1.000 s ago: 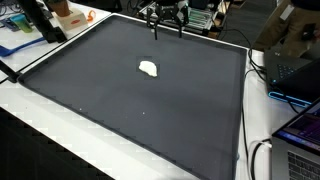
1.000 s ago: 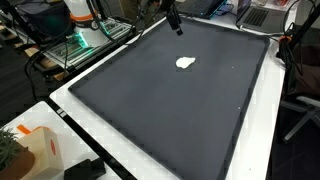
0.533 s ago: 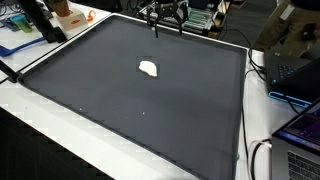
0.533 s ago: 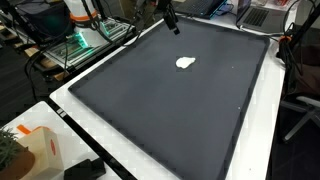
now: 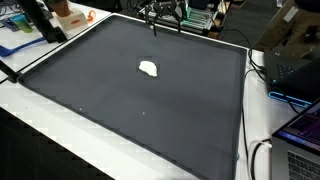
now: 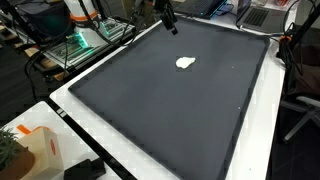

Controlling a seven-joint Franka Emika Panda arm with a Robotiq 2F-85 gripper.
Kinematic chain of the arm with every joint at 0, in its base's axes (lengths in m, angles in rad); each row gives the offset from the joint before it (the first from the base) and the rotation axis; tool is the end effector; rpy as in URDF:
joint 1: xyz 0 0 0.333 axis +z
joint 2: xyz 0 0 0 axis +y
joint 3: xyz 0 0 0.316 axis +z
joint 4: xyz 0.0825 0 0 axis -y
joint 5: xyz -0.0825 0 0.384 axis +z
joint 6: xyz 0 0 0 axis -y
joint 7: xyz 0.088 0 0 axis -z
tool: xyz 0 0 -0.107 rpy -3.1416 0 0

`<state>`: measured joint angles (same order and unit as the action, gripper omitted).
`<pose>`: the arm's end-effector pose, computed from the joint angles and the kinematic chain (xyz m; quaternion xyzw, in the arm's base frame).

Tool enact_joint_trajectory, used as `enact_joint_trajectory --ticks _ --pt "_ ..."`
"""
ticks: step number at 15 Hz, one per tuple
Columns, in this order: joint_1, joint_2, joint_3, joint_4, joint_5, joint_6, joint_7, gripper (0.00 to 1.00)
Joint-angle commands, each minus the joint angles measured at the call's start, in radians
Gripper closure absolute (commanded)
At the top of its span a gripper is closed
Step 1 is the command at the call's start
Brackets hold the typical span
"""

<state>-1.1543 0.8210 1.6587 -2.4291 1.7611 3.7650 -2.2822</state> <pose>0.4120 0.0821 0.2873 -0.9244 -0.2719 -0.2456 0.1055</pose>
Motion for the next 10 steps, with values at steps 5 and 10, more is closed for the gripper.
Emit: enact_joint_trajectory --ticks 5,10 --pt "-0.022 -0.015 0.015 -0.008 -0.009 -0.001 0.030 0.00" --pt "-0.022 -0.017 0.015 -0.009 -0.009 -0.002 0.032 0.00"
